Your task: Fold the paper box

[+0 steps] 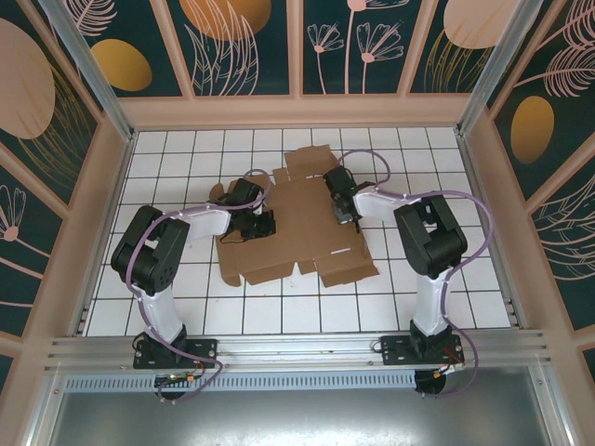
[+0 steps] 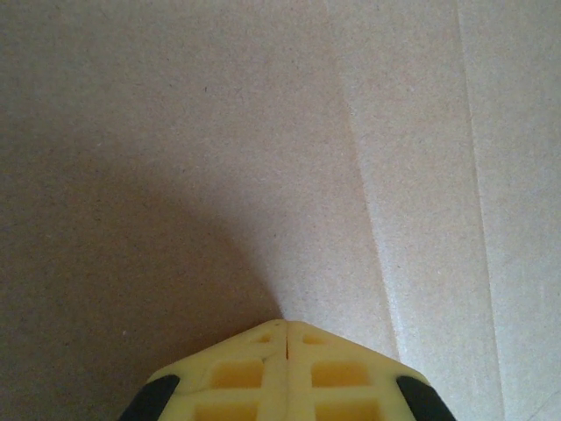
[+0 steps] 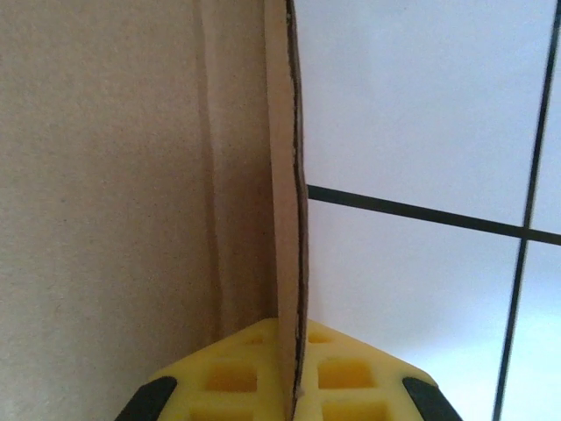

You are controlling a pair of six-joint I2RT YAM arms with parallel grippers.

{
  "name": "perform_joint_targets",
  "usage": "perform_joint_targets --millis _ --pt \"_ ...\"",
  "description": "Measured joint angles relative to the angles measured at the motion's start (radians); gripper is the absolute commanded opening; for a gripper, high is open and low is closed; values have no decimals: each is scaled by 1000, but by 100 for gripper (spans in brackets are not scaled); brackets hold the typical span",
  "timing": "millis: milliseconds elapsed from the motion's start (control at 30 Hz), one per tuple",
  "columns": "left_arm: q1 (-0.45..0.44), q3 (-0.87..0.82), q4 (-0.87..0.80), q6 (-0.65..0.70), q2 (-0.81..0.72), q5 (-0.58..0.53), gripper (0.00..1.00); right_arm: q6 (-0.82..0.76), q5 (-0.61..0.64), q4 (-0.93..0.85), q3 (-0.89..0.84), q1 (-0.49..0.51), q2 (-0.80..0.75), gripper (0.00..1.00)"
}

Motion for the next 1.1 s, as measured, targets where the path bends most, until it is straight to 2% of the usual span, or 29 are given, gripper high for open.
perform_joint_targets --millis 133,300,500,700,800,1100 --pt "0 0 1 0 -1 0 0 -10 24 2 0 9 0 0" --pt "0 -21 21 -23 -10 28 0 -50 -50 23 -26 -14 -47 0" --pt "-8 -95 90 -114 -40 103 0 -133 -99 24 -9 -24 -103 0" --pt "-97 -121 191 -234 -45 198 0 -241 -150 15 103 -26 -111 0" --pt "-113 -122 235 -274 -64 221 0 -303 -156 17 140 -25 -118 0" --pt "-71 -121 254 -327 -249 202 14 -491 -121 31 142 2 -167 0"
